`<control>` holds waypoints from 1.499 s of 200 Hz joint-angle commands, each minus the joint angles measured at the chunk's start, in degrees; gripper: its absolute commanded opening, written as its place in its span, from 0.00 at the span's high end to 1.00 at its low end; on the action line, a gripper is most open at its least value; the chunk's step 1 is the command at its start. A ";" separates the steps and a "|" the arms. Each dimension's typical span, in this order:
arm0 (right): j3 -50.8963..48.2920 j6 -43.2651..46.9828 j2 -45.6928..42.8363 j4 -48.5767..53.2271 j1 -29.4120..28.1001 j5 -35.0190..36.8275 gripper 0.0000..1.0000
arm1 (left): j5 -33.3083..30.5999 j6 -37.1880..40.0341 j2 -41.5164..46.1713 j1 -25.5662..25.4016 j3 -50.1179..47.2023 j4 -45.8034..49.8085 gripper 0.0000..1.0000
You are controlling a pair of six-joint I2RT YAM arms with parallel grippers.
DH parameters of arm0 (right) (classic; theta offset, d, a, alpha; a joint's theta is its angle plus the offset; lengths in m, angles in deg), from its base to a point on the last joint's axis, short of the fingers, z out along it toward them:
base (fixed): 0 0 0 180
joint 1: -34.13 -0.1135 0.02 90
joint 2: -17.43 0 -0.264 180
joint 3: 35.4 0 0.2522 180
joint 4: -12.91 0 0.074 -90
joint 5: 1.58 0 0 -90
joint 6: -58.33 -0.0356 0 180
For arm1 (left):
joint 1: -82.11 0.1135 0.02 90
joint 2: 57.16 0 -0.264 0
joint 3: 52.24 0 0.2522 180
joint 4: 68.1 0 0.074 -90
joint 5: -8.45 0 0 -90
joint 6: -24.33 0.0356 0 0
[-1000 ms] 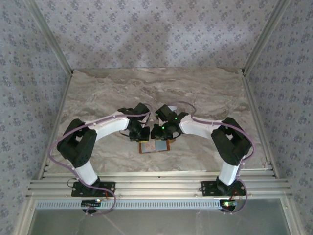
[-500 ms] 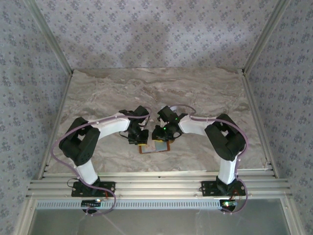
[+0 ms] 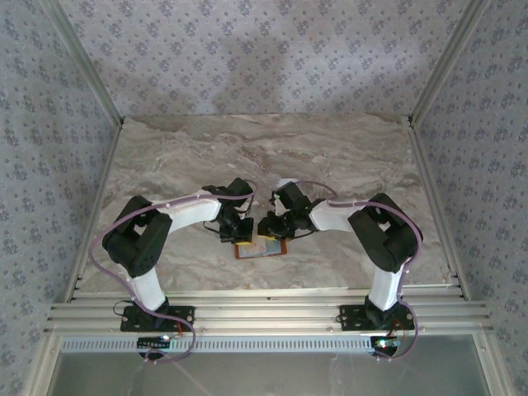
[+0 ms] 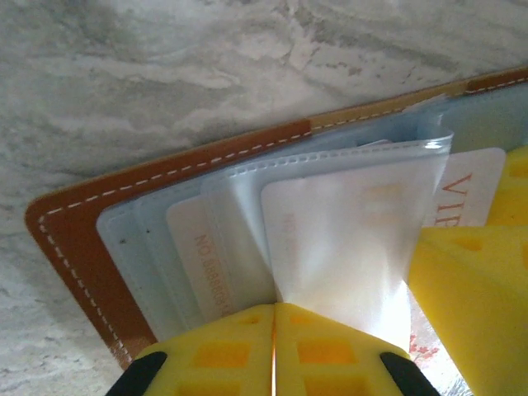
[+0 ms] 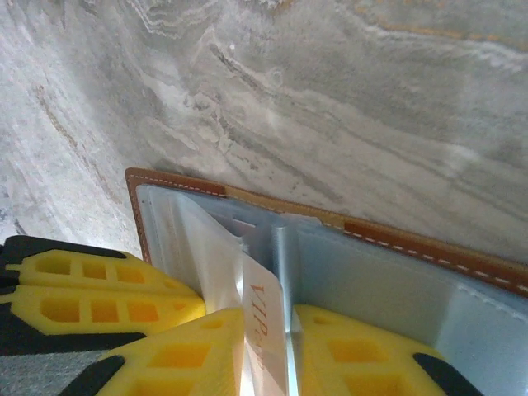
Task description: Take the credit cards out of the card holder
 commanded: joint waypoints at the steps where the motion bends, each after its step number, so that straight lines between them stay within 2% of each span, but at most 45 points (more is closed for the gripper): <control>1: -2.29 -2.04 -1.24 -4.06 -0.29 -3.10 0.79 | -4.76 0.69 -4.52 -0.07 -3.24 1.79 0.91; 53: -5.51 -3.14 -4.17 -7.36 0.72 -3.34 0.87 | -4.71 0.74 -4.70 -0.11 -3.14 1.95 0.91; 96: -6.59 -1.72 -7.10 -2.78 2.18 0.33 0.93 | -5.27 0.87 -4.14 -0.06 -2.92 2.82 0.90; 177: -8.11 1.62 -12.87 4.54 6.48 2.90 0.93 | -6.59 1.16 -1.20 0.07 -1.75 4.55 0.90; 205: -6.70 3.93 -15.36 6.88 7.53 2.13 0.94 | -6.70 0.96 0.79 0.03 -0.03 6.17 0.85; 241: -2.90 10.53 -17.98 13.14 8.93 2.09 0.96 | -8.84 0.15 5.36 0.24 -0.12 6.00 0.81; 275: 4.00 25.61 -19.52 23.33 9.21 5.79 1.00 | -9.54 -0.52 9.53 1.22 -1.25 5.82 0.80; 300: 9.21 34.02 -18.08 27.08 11.06 4.50 1.00 | -9.68 -0.46 10.84 2.38 -2.12 6.22 0.79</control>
